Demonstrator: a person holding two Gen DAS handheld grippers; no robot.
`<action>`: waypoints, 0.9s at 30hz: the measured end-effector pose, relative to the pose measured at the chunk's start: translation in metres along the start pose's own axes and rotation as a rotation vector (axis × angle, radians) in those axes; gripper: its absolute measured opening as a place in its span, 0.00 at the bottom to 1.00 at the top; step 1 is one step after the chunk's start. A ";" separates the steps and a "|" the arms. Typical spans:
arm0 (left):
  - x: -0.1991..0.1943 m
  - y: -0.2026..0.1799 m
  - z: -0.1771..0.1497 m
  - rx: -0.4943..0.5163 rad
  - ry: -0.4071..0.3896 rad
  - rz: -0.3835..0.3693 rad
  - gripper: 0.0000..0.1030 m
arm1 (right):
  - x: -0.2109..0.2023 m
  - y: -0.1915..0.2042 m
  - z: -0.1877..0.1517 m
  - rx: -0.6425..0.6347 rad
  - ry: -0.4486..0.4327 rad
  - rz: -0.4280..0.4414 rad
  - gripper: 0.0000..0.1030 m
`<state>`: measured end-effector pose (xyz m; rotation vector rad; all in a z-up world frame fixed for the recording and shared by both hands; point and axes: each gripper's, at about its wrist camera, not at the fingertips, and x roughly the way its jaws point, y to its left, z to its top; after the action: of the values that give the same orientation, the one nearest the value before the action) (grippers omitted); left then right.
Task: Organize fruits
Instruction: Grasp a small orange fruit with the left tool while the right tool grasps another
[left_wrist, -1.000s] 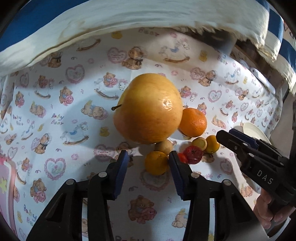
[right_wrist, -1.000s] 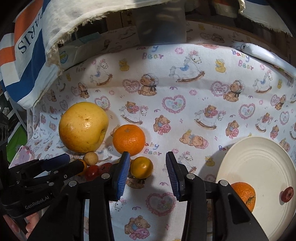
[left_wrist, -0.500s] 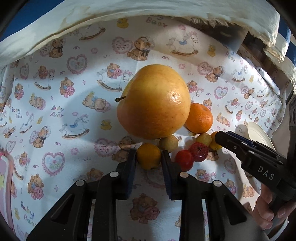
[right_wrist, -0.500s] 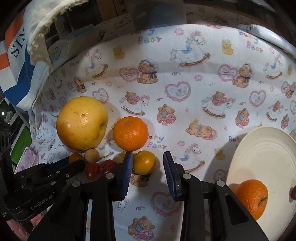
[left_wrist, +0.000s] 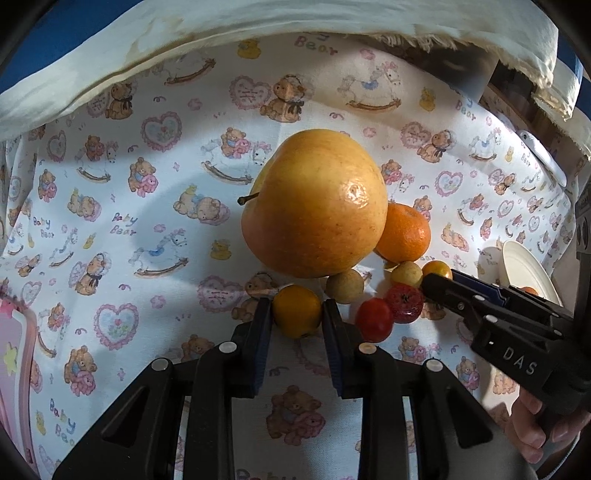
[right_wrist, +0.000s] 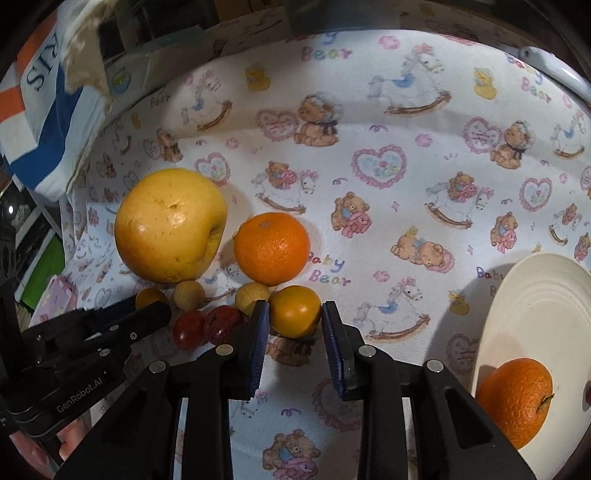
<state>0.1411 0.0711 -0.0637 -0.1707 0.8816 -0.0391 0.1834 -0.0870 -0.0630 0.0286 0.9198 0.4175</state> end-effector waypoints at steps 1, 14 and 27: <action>0.001 -0.001 0.000 0.002 0.000 0.003 0.26 | 0.002 0.002 0.000 -0.008 0.007 -0.001 0.29; -0.017 -0.005 -0.001 0.033 -0.089 0.013 0.26 | -0.009 0.002 -0.002 -0.002 -0.056 -0.034 0.29; -0.059 -0.016 -0.007 0.096 -0.326 0.034 0.26 | -0.057 0.011 -0.012 -0.035 -0.319 -0.106 0.29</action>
<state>0.0986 0.0604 -0.0202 -0.0698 0.5564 -0.0210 0.1401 -0.0993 -0.0249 0.0137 0.5962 0.3189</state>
